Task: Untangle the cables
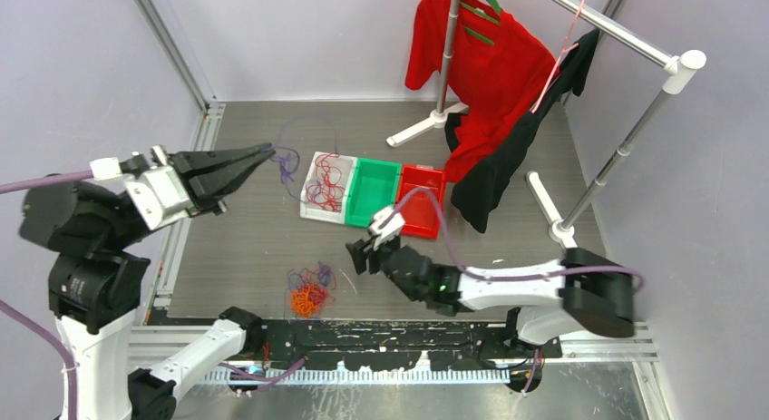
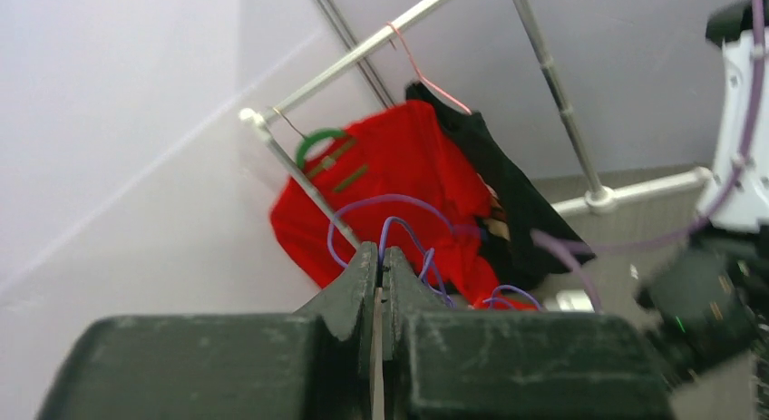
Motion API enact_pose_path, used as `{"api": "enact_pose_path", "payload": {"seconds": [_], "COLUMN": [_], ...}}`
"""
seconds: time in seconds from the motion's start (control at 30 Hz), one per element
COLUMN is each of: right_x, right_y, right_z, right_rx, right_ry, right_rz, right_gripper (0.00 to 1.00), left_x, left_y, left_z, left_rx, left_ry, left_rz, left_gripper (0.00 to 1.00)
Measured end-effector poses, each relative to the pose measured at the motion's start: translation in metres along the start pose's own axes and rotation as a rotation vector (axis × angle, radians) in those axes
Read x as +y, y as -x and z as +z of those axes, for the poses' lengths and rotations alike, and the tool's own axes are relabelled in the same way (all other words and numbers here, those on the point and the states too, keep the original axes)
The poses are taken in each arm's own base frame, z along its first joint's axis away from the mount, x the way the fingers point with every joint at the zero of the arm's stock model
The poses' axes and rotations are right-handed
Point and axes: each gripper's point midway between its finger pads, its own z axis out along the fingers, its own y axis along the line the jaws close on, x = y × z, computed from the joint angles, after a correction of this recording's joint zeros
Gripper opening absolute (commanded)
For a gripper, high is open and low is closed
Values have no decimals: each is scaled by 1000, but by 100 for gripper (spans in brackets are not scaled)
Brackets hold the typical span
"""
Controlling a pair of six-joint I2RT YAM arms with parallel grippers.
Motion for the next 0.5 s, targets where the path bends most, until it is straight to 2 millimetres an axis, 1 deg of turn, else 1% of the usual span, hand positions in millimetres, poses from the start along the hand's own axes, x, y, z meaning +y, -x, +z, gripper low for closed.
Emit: {"api": "enact_pose_path", "payload": {"seconds": [0.07, 0.13, 0.2, 0.27, 0.3, 0.4, 0.5], "right_x": [-9, -14, -11, -5, -1, 12, 27], "right_y": [47, 89, 131, 162, 175, 208, 223], "right_z": [-13, -27, -46, -61, -68, -87, -97], "right_rx": [-96, -184, -266, -312, -332, -375, -384], "right_ry": [7, 30, 85, 146, 179, 276, 362], "right_rz": [65, 116, 147, 149, 147, 127, 93], "right_gripper": [68, 75, 79, 81, 82, 83, 84], "left_x": [-11, -21, -35, -45, -51, -65, -77], "left_y": [-22, -42, -64, -79, -87, -104, -116], "left_z": [-1, -3, -6, -8, -10, -16, -20], "left_rx": [40, 78, 124, 154, 169, 203, 228], "left_ry": [-22, -46, -77, -100, -110, -133, -161], "left_rz": [-45, -89, -145, -187, -208, -252, -288], "left_gripper": [0, 0, 0, 0, 0, 0, 0]}}
